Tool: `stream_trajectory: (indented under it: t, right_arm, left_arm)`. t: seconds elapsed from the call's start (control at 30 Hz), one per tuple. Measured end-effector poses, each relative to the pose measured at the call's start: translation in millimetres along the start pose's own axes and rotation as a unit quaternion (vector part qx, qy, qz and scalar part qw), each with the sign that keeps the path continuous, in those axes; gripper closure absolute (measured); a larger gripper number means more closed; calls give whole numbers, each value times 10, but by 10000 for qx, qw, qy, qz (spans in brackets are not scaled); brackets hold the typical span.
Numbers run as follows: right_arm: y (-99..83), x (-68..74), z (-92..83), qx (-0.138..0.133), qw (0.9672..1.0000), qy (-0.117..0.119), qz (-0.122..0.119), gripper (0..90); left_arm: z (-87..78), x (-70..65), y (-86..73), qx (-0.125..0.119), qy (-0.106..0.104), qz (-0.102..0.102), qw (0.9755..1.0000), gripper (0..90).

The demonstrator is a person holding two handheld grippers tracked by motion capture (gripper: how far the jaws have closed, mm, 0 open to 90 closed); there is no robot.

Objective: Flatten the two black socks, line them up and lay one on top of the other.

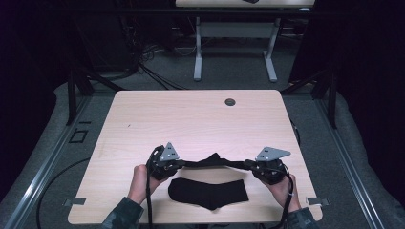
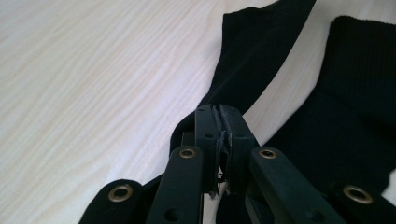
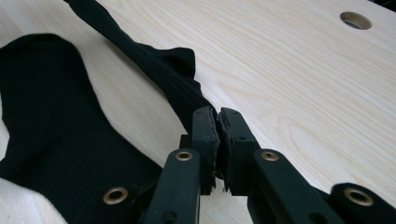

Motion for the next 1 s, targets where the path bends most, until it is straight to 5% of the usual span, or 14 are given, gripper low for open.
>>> stream_trajectory:
  t: [0.23,0.43,0.53,0.67,0.77,1.0]
  right_arm:
    - [-22,81,-9,76,9999,120,-8,851]
    - [-90,239,-158,146,9987,483,63,851]
    - [65,215,-192,92,9984,554,74,848]
    - [292,-133,308,388,9970,235,621,701]
    - [298,-277,689,737,9934,-83,870,590]
    - [268,-333,746,623,9920,-282,1058,545]
  left_arm:
    - [-64,-62,-94,3,-35,-82,10000,869]
    - [-226,-201,-163,-36,-403,-206,9990,865]
    - [-216,-4,-78,5,-433,-358,9984,863]
    - [129,431,-52,425,-325,-1013,9934,692]
    - [276,559,-85,385,-165,-1297,9907,592]
    - [296,525,-136,527,276,-1451,9876,418]
Point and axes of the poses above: each handheld gripper's, and its own axes: z roughly forward along the jaws, y roughly out of its top, x roughly to its left, the point moved 1 cm from there along z, roughly forward along the jaws, and after that the axes turned 9 degrees about z, right-handed, at the moved point
